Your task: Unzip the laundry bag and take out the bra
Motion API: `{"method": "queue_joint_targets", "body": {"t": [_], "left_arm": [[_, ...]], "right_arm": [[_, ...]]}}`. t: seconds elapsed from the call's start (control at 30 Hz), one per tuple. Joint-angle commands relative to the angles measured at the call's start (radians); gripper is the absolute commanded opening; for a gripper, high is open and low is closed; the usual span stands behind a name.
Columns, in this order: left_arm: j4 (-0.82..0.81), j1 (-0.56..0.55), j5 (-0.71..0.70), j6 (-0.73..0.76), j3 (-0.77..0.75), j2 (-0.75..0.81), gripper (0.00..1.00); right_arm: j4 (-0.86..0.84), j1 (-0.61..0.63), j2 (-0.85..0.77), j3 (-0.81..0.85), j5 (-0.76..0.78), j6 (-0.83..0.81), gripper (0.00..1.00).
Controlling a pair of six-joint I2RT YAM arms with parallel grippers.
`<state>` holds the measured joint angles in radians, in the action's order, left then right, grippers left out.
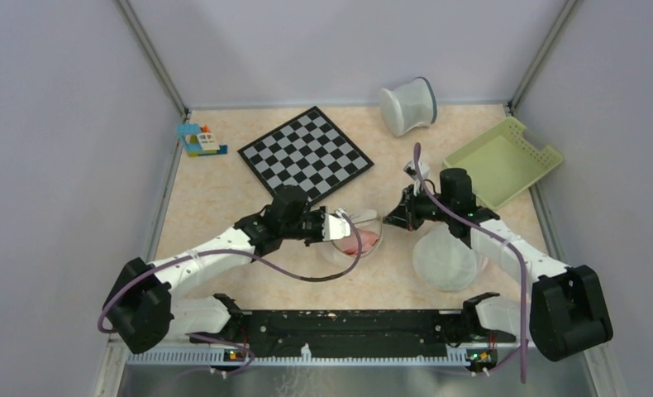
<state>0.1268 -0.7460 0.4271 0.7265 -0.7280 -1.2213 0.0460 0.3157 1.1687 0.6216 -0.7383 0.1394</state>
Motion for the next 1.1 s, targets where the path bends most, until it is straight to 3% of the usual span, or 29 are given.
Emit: {"method": "queue_joint_targets", "body": {"t": [0.0,0.2,0.43,0.6,0.7,0.87,1.07], "left_arm": [[-0.066,-0.003,-0.031,0.061,0.034,0.056,0.00],[-0.120,-0.020,0.021,0.145,0.113,0.155,0.00],[-0.119,-0.027,0.108,0.140,0.114,0.248,0.00],[-0.076,-0.027,0.146,0.073,0.016,0.236,0.00],[-0.044,-0.027,0.115,-0.054,-0.071,0.186,0.00],[0.063,-0.005,0.035,-0.227,-0.234,0.058,0.00],[0.123,0.142,0.169,-0.378,-0.349,-0.088,0.00]], "right_arm": [[-0.072,-0.007,0.029,0.018,-0.015,-0.015,0.00],[-0.094,0.004,0.075,0.011,-0.028,-0.042,0.00],[-0.151,0.014,0.145,0.030,-0.013,-0.061,0.00],[-0.185,0.047,0.203,0.096,-0.019,-0.077,0.00],[-0.177,0.052,0.230,0.164,-0.039,-0.075,0.00],[-0.082,0.015,0.196,0.240,-0.035,-0.092,0.36],[0.065,-0.060,0.133,0.217,-0.041,-0.131,0.50]]}}
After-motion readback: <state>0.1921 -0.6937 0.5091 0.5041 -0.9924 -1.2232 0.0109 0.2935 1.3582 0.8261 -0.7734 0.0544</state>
